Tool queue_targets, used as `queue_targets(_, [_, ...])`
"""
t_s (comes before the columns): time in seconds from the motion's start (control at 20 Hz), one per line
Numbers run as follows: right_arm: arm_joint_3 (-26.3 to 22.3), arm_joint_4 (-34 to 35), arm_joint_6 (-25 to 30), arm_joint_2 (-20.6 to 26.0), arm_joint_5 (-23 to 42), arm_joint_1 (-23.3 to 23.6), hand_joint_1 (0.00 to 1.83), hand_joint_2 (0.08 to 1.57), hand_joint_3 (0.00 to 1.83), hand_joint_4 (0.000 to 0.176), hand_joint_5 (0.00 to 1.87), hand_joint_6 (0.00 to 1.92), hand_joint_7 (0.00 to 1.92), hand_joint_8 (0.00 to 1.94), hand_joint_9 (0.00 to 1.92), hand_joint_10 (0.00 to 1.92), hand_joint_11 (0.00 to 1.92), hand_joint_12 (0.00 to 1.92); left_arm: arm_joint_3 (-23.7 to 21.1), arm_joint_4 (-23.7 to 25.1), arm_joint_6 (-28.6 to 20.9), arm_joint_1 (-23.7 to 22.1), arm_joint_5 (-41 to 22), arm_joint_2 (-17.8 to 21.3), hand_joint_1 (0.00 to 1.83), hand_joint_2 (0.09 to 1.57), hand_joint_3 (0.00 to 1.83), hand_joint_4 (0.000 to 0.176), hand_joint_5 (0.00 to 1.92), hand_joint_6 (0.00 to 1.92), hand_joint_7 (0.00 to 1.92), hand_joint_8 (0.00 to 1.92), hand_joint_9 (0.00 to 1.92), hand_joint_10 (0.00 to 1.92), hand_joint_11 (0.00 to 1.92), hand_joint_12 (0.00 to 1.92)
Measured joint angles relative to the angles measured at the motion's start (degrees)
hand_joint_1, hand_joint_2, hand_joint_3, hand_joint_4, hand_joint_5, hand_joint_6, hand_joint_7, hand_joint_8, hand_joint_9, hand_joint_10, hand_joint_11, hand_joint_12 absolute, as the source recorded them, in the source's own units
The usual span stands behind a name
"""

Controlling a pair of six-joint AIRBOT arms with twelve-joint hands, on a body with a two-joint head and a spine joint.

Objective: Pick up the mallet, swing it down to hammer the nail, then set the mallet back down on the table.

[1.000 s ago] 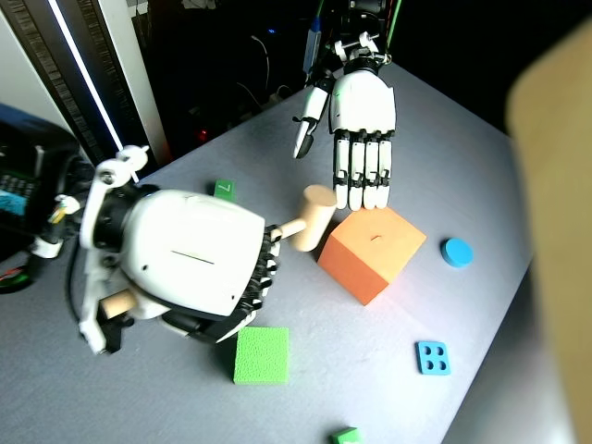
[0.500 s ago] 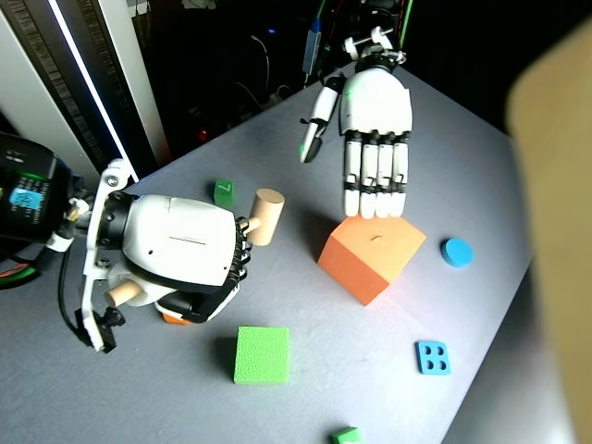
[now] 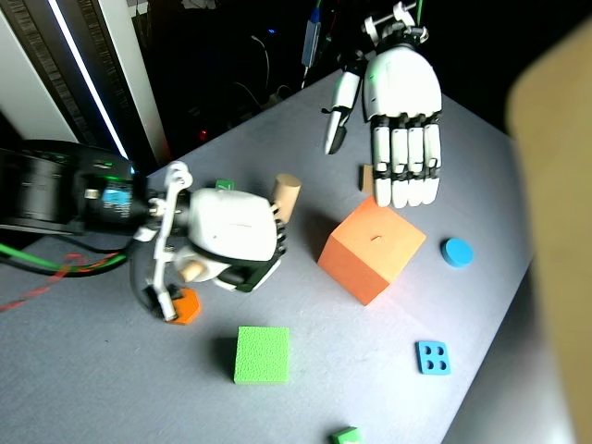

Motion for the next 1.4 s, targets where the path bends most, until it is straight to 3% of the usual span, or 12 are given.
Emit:
queue_targets(0.05, [0.5, 0.0, 0.0, -0.8, 0.0, -0.1, 0.47, 1.3, 0.0, 0.115, 1.07, 1.92, 1.15, 1.94, 1.23, 1.92, 1.39, 1.92, 0.0, 0.0, 0.0, -0.5, 0.8, 0.0, 0.0, 1.34, 0.0, 0.0, 0.08, 0.01, 0.12, 0.01, 0.12, 0.01, 0.0, 0.38])
queue_targets(0.1, [0.9, 0.0, 0.0, -1.4, 0.4, -0.5, 0.51, 1.29, 0.0, 0.0, 0.96, 1.92, 1.07, 1.94, 1.15, 1.92, 1.29, 1.92, -0.1, 0.0, 0.0, -0.6, 1.1, 0.2, 0.0, 1.34, 0.0, 0.0, 0.08, 0.0, 0.12, 0.0, 0.12, 0.0, 0.0, 0.35])
queue_targets(0.25, [1.9, 0.2, -1.8, -2.7, 1.1, -1.8, 0.52, 1.28, 0.0, 0.0, 0.93, 1.92, 1.05, 1.94, 1.13, 1.92, 1.27, 1.92, -0.5, 0.1, -0.1, -0.8, 1.3, 0.4, 0.0, 1.34, 0.0, 0.0, 0.08, 0.0, 0.12, 0.0, 0.11, 0.0, 0.0, 0.34])
queue_targets(0.3, [2.0, 0.2, -1.8, -2.8, 1.3, -1.8, 0.52, 1.28, 0.0, 0.0, 0.8, 1.81, 0.9, 1.92, 0.93, 1.92, 1.01, 1.92, -0.6, 0.0, -0.2, -0.8, 1.4, 0.4, 0.0, 1.34, 0.0, 0.0, 0.11, 0.01, 0.15, 0.01, 0.14, 0.01, 0.0, 0.41])
queue_targets(0.35, [2.1, 0.2, -1.8, -2.8, 1.6, -1.8, 0.53, 1.24, 0.0, 0.0, 0.83, 1.2, 0.86, 1.5, 0.78, 1.63, 0.73, 1.81, -0.8, 0.0, -0.2, -0.8, 1.4, 0.4, 0.0, 1.33, 0.0, 0.0, 0.12, 0.01, 0.16, 0.01, 0.15, 0.01, 0.0, 0.4])
queue_targets(0.4, [2.1, 0.2, -2.0, -2.8, 1.8, -1.8, 0.55, 1.21, 0.0, 0.0, 0.86, 0.99, 0.87, 1.34, 0.78, 1.5, 0.7, 1.75, -0.9, 0.1, -0.2, -0.8, 1.6, 0.4, 0.0, 1.32, 0.0, 0.0, 0.11, 0.0, 0.14, 0.0, 0.14, 0.0, 0.0, 0.37])
queue_targets(0.6, [2.2, 0.2, -2.1, -2.8, 2.3, -2.1, 0.53, 1.16, 0.0, 0.0, 0.9, 0.55, 0.89, 0.93, 0.75, 1.17, 0.57, 1.56, -1.4, 0.2, -0.2, -0.8, 1.7, 0.4, 0.0, 1.33, 0.0, 0.0, 0.09, 0.0, 0.1, 0.0, 0.1, 0.0, 0.0, 0.33])
queue_targets(0.65, [2.2, 0.3, -2.0, -2.8, 2.1, -2.2, 0.5, 1.15, 0.0, 0.0, 0.95, 0.31, 0.97, 0.56, 0.83, 0.83, 0.57, 1.37, -1.5, 0.2, -0.2, -0.8, 1.7, 0.4, 0.0, 1.33, 0.0, 0.0, 0.09, 0.0, 0.1, 0.01, 0.1, 0.0, 0.0, 0.32])
queue_targets(0.7, [2.2, 0.2, -2.1, -2.8, 2.0, -2.2, 0.48, 1.16, 0.0, 0.0, 0.98, 0.23, 1.01, 0.43, 0.85, 0.73, 0.58, 1.31, -1.7, 0.2, -0.2, -0.8, 1.9, 0.4, 0.0, 1.33, 0.0, 0.0, 0.09, 0.0, 0.1, 0.01, 0.09, 0.0, 0.0, 0.31])
queue_targets(1.0, [2.2, 0.2, -2.2, -2.4, 2.1, -2.5, 0.36, 1.18, 0.0, 0.0, 0.83, 0.0, 0.86, 0.05, 0.66, 0.32, 0.24, 1.16, -2.7, 0.2, -0.2, -0.8, 2.1, 0.4, 0.0, 1.33, 0.0, 0.0, 0.09, 0.0, 0.12, 0.0, 0.11, 0.0, 0.0, 0.38])
queue_targets(1.3, [1.2, 0.2, -2.6, -0.7, 3.3, -2.3, 0.44, 1.11, 0.0, 0.0, 0.6, 0.0, 0.58, 0.0, 0.48, 0.06, 0.0, 1.16, -2.8, 0.2, -0.2, -0.8, 2.4, 0.4, 0.0, 1.33, 0.0, 0.0, 0.1, 0.0, 0.13, 0.01, 0.13, 0.01, 0.0, 0.41])
queue_targets(1.4, [-0.2, 0.3, -0.6, 1.5, 3.3, -1.2, 0.45, 1.08, 0.0, 0.0, 0.55, 0.0, 0.52, 0.0, 0.41, 0.02, 0.0, 0.95, -2.8, 0.2, -0.3, -1.1, 2.6, 0.4, 0.0, 1.32, 0.0, 0.0, 0.07, 0.0, 0.09, 0.0, 0.09, 0.0, 0.0, 0.31])
